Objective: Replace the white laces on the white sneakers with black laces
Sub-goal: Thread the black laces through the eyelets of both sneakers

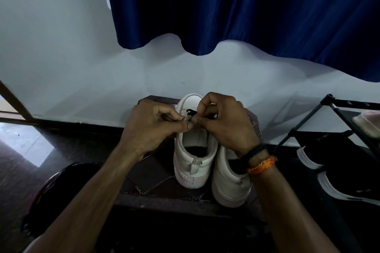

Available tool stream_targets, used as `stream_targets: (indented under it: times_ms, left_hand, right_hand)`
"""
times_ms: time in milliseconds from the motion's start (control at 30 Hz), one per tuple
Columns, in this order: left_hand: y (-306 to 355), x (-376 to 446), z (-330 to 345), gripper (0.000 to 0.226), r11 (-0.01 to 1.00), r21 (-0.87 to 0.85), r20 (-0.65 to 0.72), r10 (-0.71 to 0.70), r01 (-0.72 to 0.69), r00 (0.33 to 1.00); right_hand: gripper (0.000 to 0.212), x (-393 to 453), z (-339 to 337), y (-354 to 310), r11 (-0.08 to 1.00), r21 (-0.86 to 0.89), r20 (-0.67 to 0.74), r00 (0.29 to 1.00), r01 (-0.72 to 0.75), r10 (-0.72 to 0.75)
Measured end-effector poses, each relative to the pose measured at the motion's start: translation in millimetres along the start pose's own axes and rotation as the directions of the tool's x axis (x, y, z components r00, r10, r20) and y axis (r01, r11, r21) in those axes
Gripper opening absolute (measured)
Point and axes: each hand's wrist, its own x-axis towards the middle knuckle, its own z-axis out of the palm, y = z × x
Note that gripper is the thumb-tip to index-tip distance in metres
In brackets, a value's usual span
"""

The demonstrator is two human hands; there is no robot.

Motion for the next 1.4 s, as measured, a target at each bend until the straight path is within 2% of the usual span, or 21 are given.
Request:
stream_targets:
  times_ms: [100, 333, 567, 733, 833, 900, 933, 1000, 1133, 1400]
  left_hand:
    - [2, -1, 0, 0.015, 1.000, -0.023, 0.006, -0.019, 0.019, 1.000]
    - [2, -2, 0, 0.015, 0.992, -0.077, 0.004, -0.105, 0.105, 0.994]
    - [7, -2, -4, 0.010, 0.932, -0.252, 0.091, -0.244, 0.259, 0.966]
    - [6, 0, -7, 0.012, 0.915, -0.259, 0.111, -0.289, 0.309, 0.951]
    - [5, 2, -8, 0.011, 0.897, -0.272, 0.117, -0.328, 0.348, 0.937]
    - [5, 2, -8, 0.009, 0.880, -0.292, 0.124, -0.354, 0.375, 0.927]
    - [4, 2, -8, 0.008, 0.872, -0.303, 0.127, -0.363, 0.384, 0.923]
    - [4, 3, -8, 0.008, 0.861, -0.320, 0.136, -0.371, 0.395, 0.919]
    - [3, 3, -9, 0.009, 0.853, -0.331, 0.153, -0.374, 0.404, 0.915]
    - [3, 3, -9, 0.010, 0.855, -0.332, 0.155, -0.368, 0.399, 0.917]
  right_hand:
    - [0.019, 0, 1, 1, 1.000, 0.021, 0.009, 1.000, -0.004, 0.004]
    - [0.013, 1, 6, -1, 0.979, -0.188, -0.009, 0.997, 0.078, -0.081]
    - [0.008, 2, 8, 1, 0.949, -0.294, -0.012, 0.993, 0.111, -0.120]
    - [0.008, 1, 0, -1, 0.986, -0.150, -0.028, 0.996, 0.076, -0.081]
    - [0.012, 1, -6, -1, 0.995, 0.098, -0.054, 0.998, 0.033, -0.028]
    - [0.014, 1, -8, -1, 0.960, 0.279, 0.002, 1.000, 0.015, -0.017]
    - [0.015, 1, -8, -1, 0.949, 0.316, 0.029, 0.999, 0.012, -0.023]
    - [0.017, 0, -6, -2, 0.961, 0.277, 0.057, 0.998, 0.017, -0.034]
    - [0.014, -2, -1, -4, 0.994, 0.080, 0.025, 0.997, 0.078, -0.080]
    - [0.014, -1, 2, -5, 0.986, -0.008, -0.042, 0.986, 0.164, -0.164]
